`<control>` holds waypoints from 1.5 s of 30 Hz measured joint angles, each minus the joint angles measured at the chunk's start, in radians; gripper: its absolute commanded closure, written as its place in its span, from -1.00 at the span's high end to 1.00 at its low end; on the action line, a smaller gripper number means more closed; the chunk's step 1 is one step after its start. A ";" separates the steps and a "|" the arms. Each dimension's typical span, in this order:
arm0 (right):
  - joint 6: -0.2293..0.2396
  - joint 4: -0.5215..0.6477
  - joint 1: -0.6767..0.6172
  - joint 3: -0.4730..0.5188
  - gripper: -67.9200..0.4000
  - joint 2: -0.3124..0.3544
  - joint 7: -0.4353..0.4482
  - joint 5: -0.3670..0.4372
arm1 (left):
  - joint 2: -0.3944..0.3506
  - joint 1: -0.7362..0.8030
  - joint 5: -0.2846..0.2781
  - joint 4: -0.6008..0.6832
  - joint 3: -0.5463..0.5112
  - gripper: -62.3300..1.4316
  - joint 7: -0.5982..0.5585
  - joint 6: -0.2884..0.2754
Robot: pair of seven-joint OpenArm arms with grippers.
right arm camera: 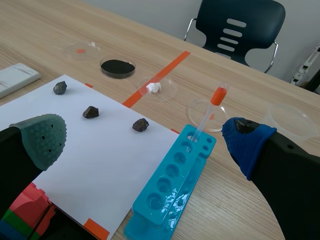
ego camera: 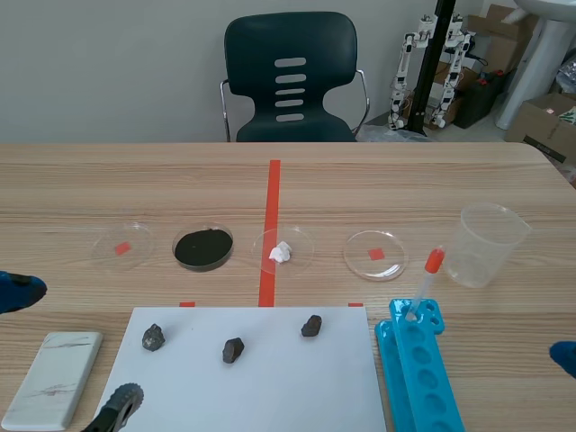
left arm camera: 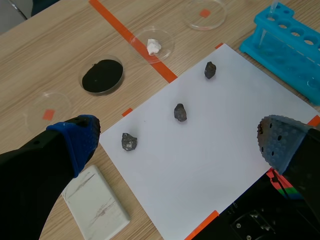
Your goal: Pick up the right mineral with the left hand
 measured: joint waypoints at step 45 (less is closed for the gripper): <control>0.000 0.000 0.000 0.000 1.00 0.000 0.000 0.000 | -0.005 -0.834 -0.233 -0.038 0.703 1.00 0.728 0.433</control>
